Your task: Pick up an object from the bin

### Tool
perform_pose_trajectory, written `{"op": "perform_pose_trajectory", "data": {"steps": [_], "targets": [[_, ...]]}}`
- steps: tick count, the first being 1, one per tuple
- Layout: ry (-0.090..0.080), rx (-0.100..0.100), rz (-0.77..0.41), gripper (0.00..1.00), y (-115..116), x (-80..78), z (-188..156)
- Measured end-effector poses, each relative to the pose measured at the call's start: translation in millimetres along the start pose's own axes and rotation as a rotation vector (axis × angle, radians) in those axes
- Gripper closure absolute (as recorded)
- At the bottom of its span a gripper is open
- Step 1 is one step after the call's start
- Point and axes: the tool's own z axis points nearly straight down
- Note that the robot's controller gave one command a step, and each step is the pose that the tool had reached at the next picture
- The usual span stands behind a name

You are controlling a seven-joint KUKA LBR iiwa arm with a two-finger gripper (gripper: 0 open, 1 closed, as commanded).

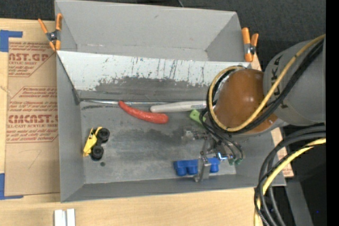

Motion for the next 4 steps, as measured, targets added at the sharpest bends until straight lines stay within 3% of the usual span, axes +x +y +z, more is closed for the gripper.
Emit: {"op": "perform_pose_trajectory", "data": {"steps": [1,2,4], "targets": [[-0.031,0.007,-0.233,0.00,-2,-5.1,27],[-0.001,-0.001,-0.018,1.00,-17,0.9,30],[0.001,-0.001,-0.019,1.00,-17,1.5,15]]}}
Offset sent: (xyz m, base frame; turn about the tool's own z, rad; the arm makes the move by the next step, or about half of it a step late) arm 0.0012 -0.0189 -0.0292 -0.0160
